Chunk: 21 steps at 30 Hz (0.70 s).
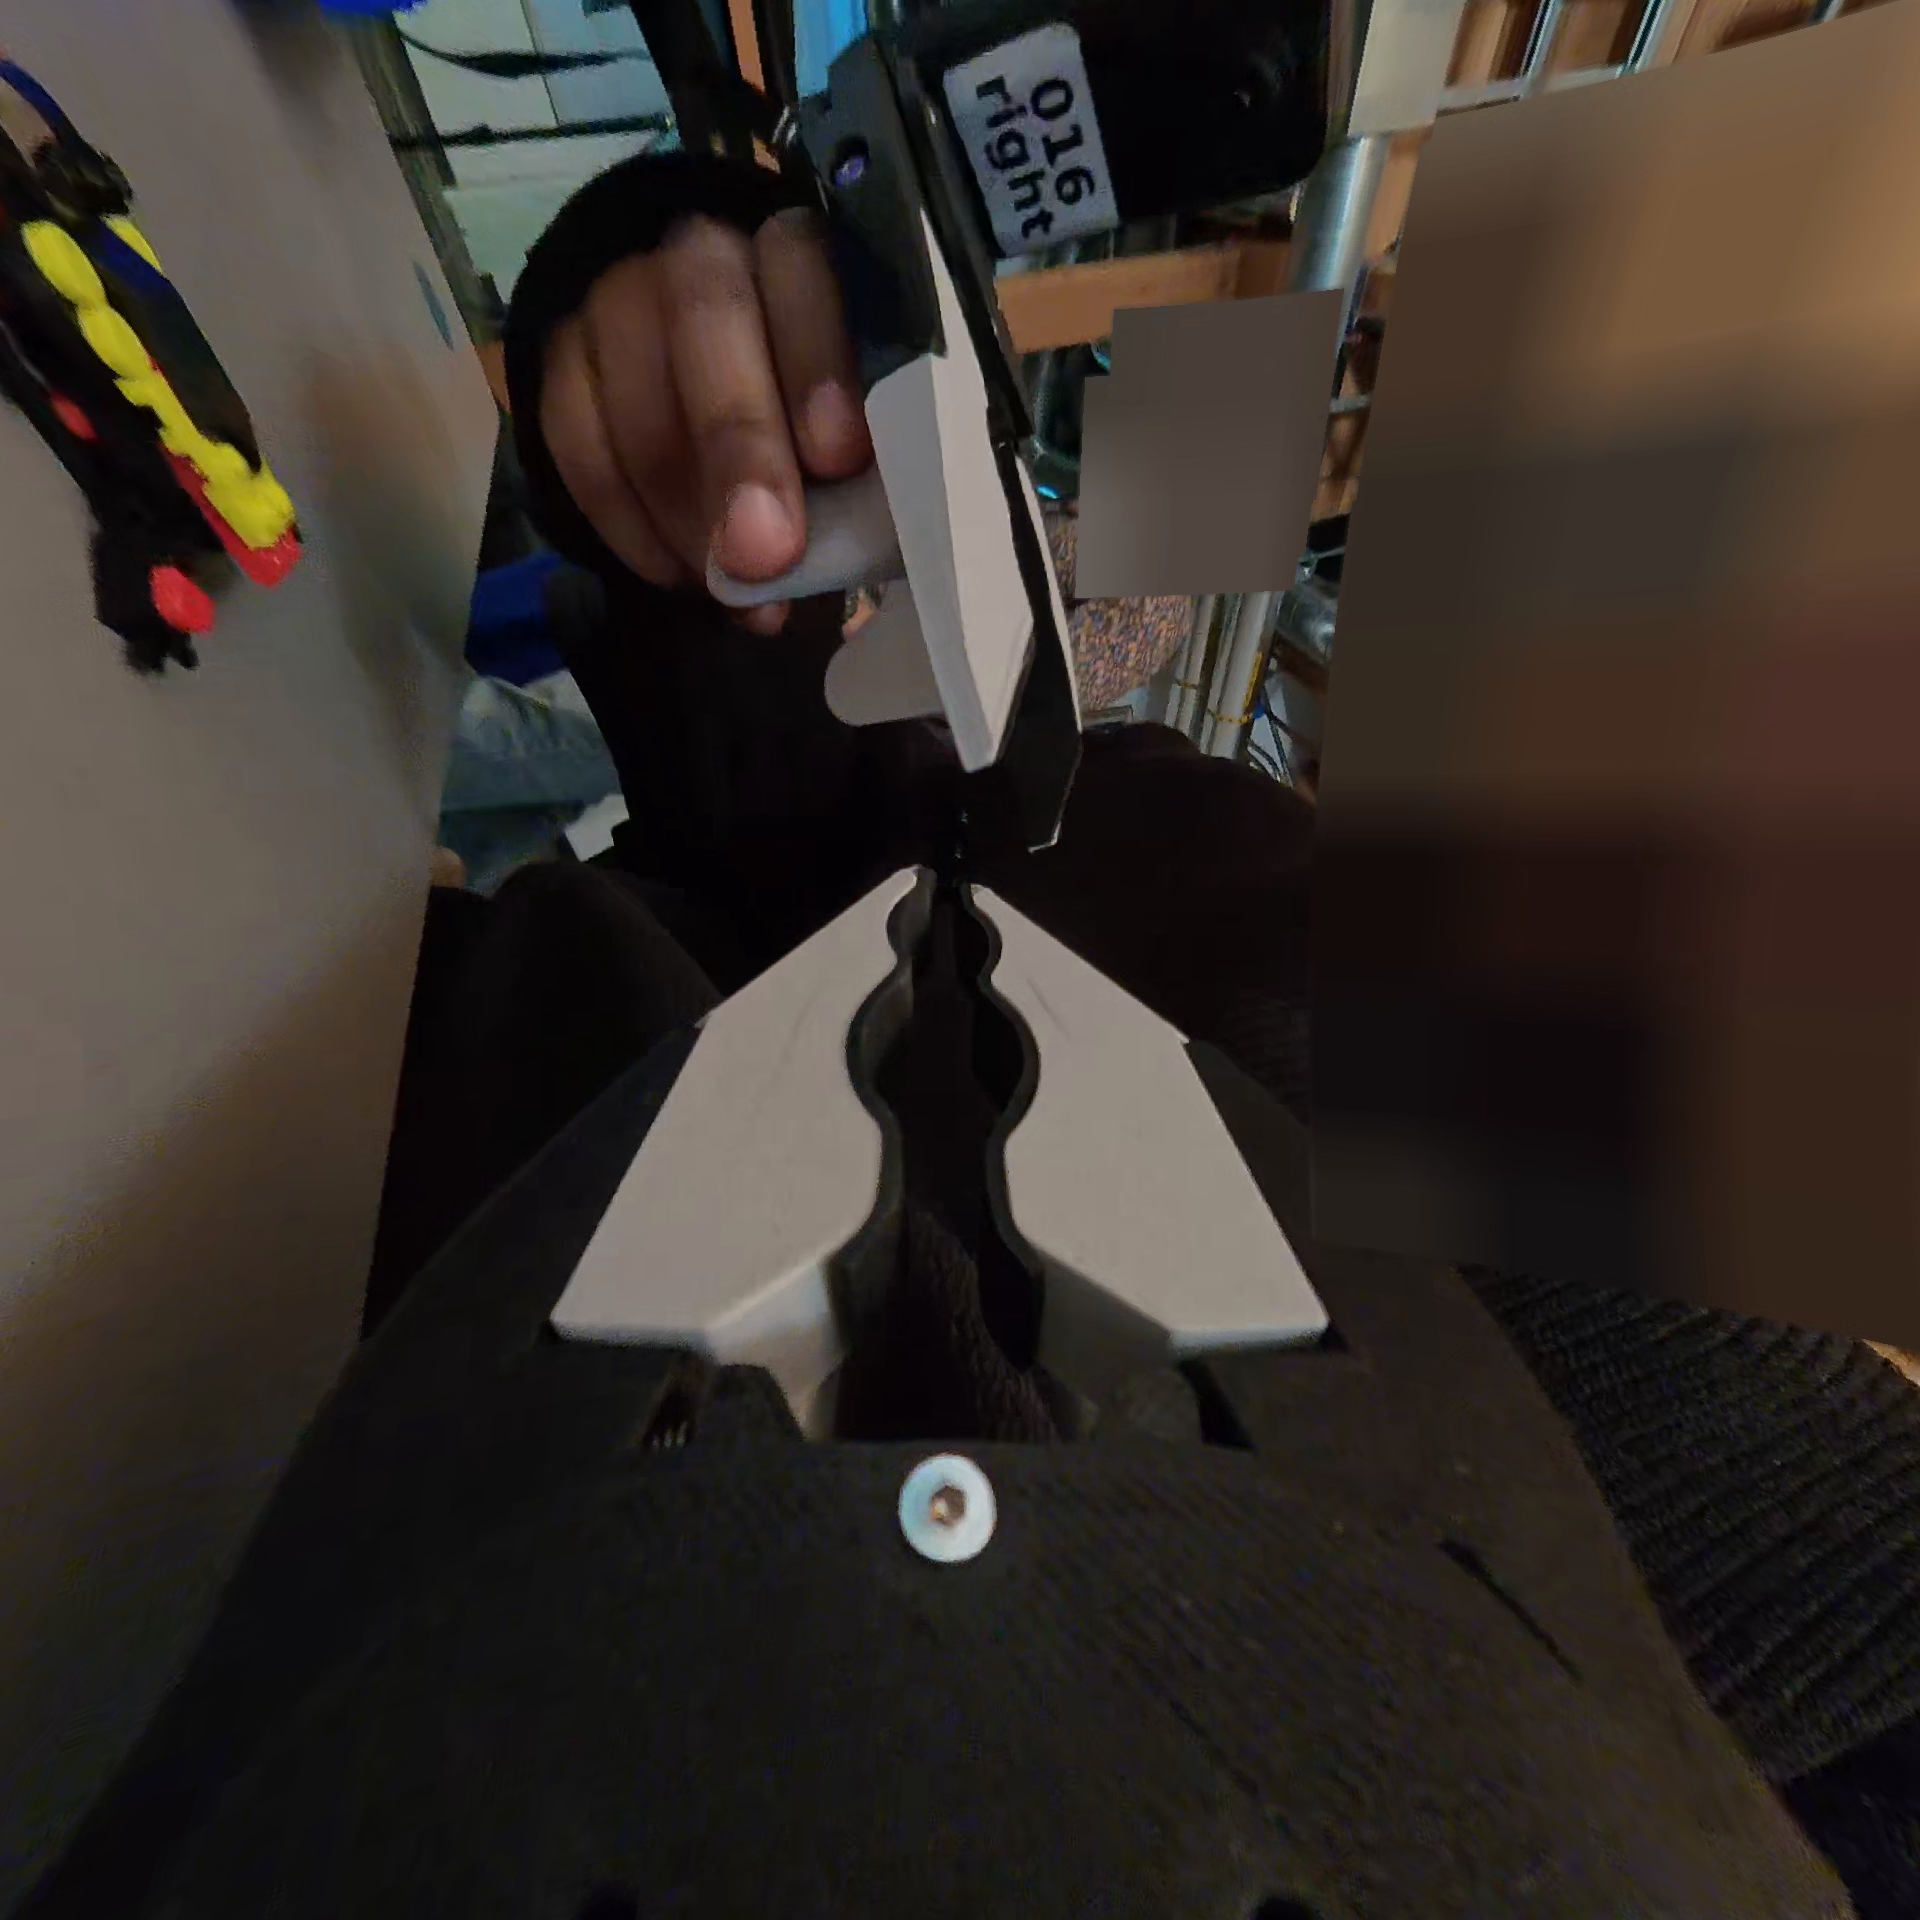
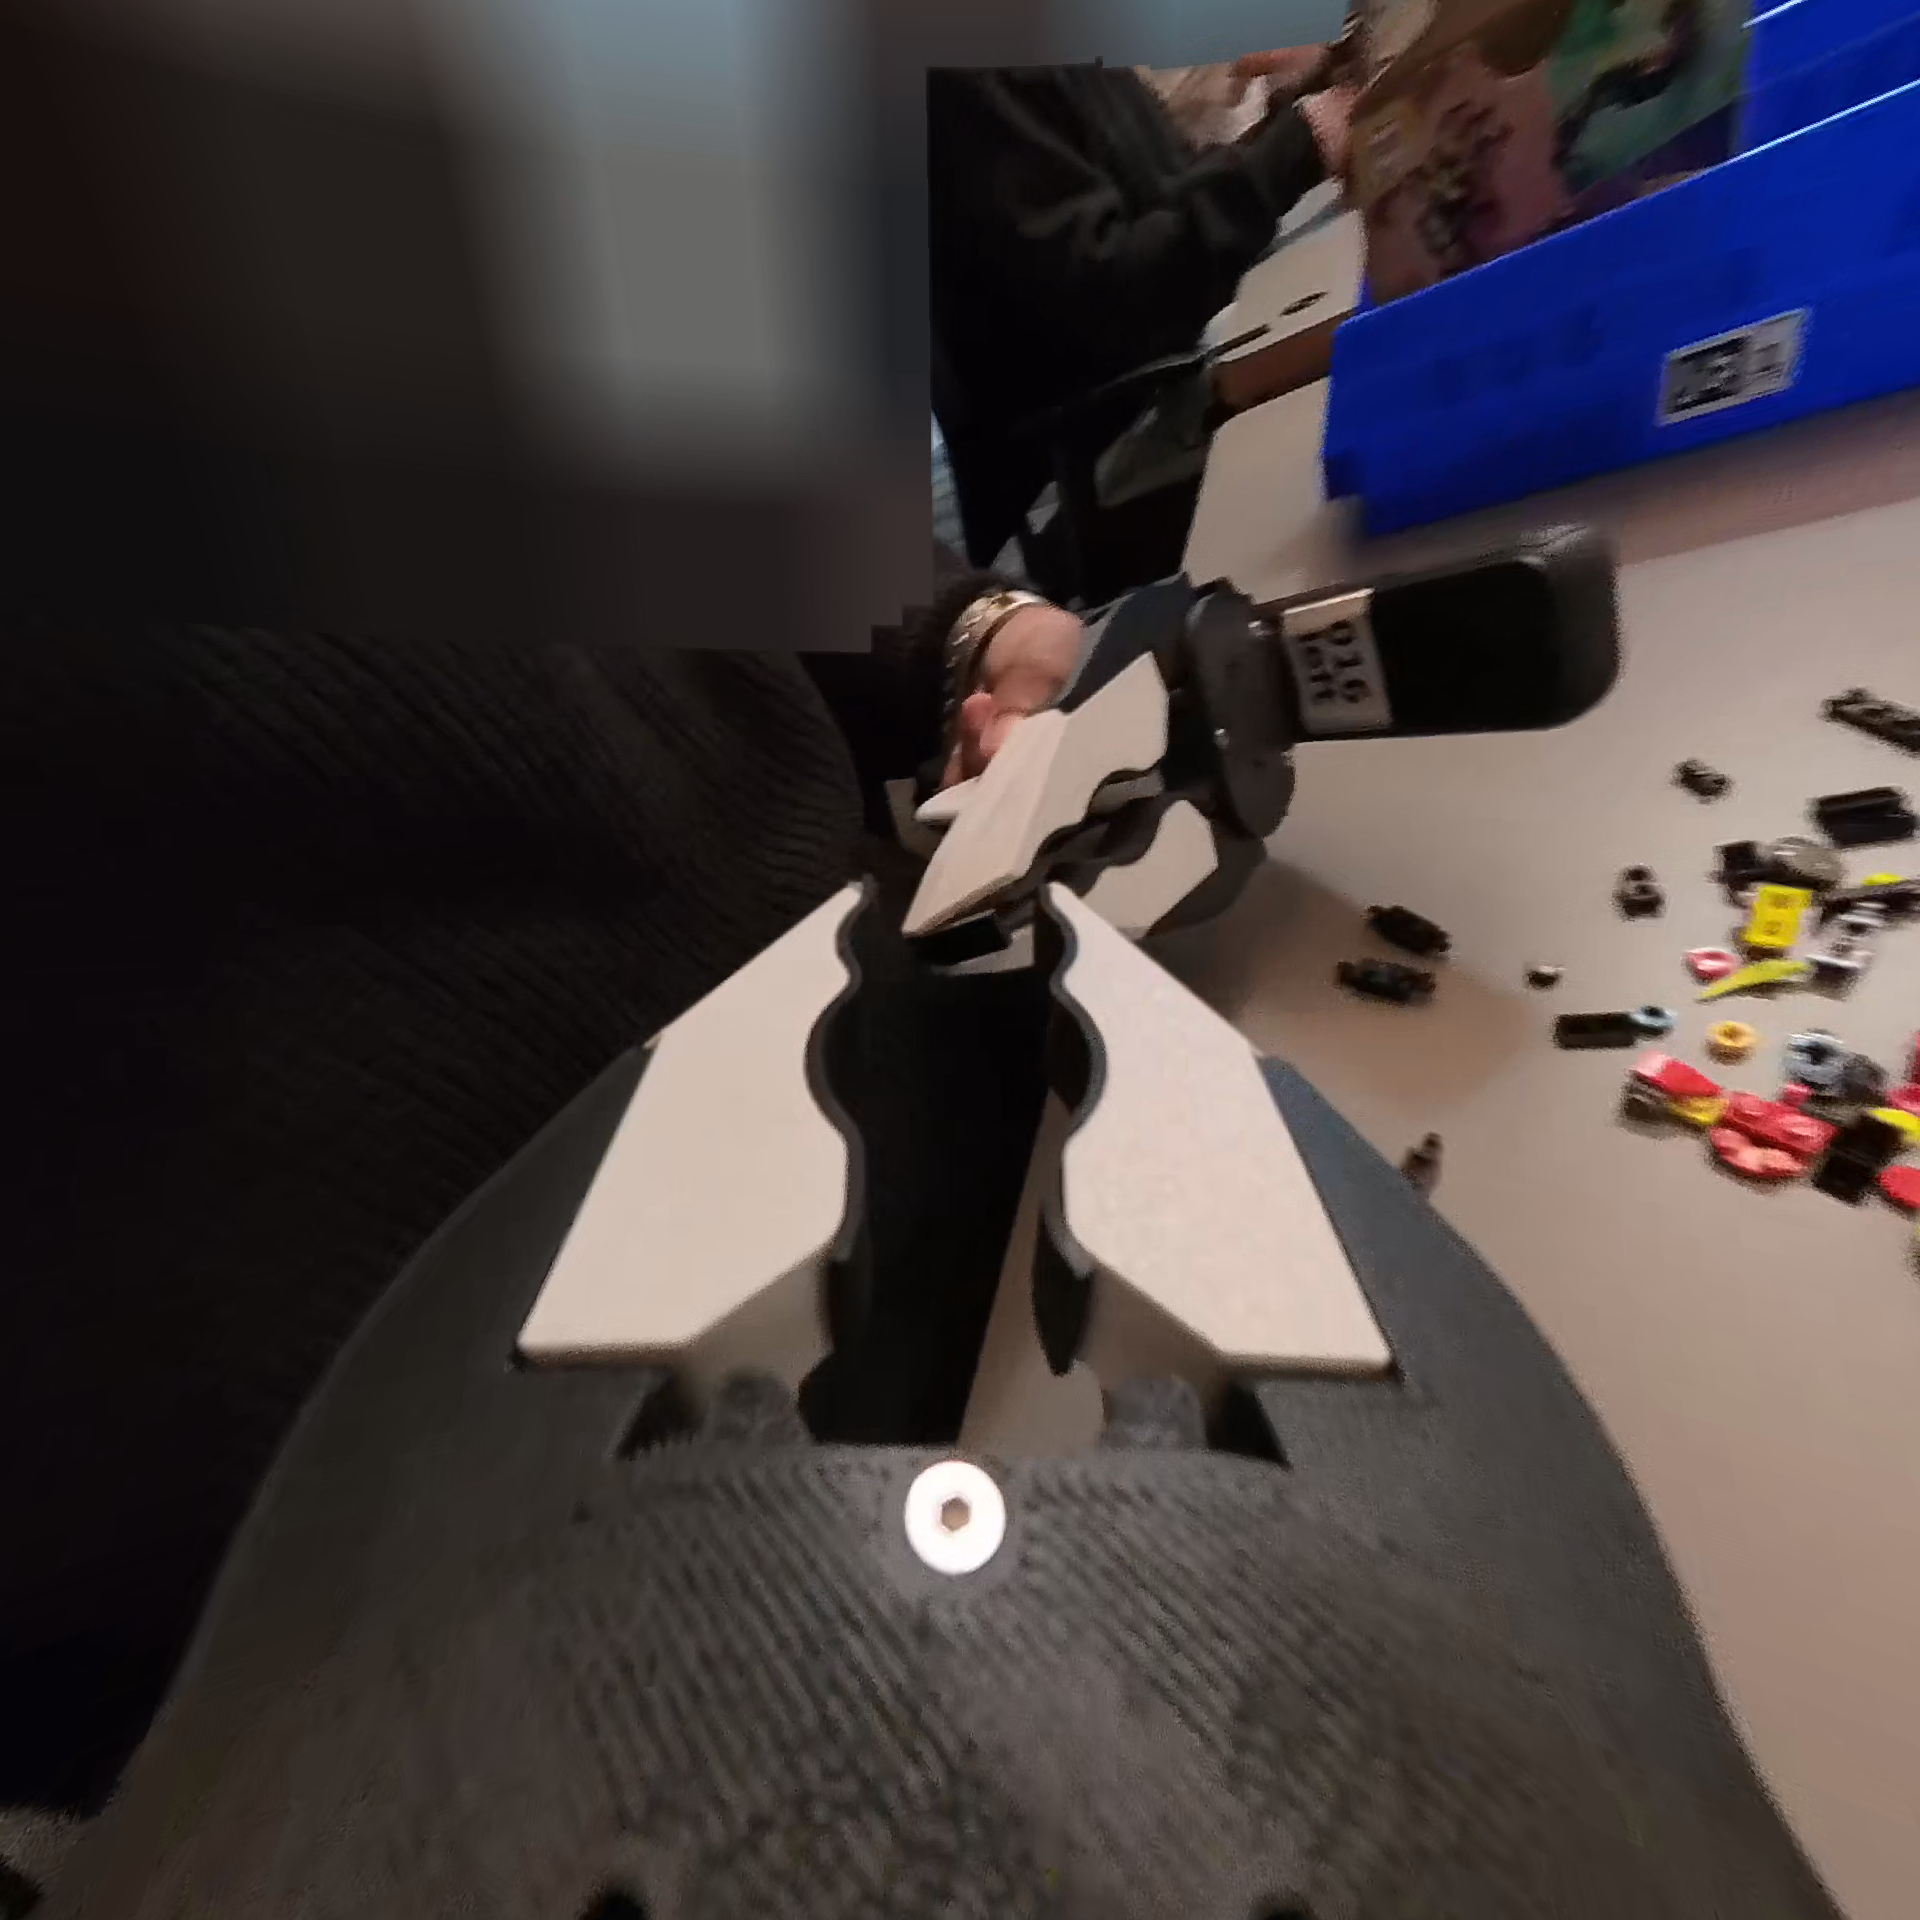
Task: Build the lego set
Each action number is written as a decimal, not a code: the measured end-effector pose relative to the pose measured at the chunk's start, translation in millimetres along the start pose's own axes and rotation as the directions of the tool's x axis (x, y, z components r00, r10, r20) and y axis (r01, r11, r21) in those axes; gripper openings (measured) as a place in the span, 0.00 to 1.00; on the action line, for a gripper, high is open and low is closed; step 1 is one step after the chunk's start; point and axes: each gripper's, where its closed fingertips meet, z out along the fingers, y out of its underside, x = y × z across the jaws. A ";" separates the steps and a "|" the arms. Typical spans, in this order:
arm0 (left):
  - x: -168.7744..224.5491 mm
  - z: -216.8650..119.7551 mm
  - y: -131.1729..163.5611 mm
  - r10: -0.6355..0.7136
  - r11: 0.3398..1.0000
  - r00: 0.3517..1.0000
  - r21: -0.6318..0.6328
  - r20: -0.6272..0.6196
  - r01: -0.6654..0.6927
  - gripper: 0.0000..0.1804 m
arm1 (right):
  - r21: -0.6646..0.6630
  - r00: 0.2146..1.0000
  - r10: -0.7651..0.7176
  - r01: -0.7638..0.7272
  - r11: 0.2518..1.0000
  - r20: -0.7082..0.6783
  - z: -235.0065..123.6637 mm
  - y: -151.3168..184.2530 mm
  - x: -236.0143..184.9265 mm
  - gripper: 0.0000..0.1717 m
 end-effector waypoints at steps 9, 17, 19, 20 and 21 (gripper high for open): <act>0.4 6.0 12.3 -0.008 0.998 1.000 -0.069 -0.001 0.008 0.00 | -0.089 0.998 -0.049 0.052 0.995 0.040 9.8 16.5 -10.1 0.08; 5.9 4.7 9.7 -0.013 0.998 0.999 -0.055 -0.033 0.011 0.00 | -0.064 0.998 -0.027 0.031 0.997 0.053 5.4 12.6 -12.1 0.05; 7.1 4.4 8.9 -0.015 0.999 0.999 -0.050 -0.042 0.013 0.00 | -0.056 0.998 -0.017 0.020 0.998 0.053 5.0 11.4 -12.0 0.05; 7.6 4.1 8.5 -0.015 0.999 0.999 -0.048 -0.045 0.013 0.00 | -0.054 0.999 -0.014 0.016 0.998 0.051 4.9 11.0 -11.7 0.05; 8.1 3.8 7.9 -0.015 0.999 0.999 -0.043 -0.048 0.013 0.00 | -0.050 0.999 -0.011 0.013 0.999 0.048 4.6 10.3 -11.2 0.04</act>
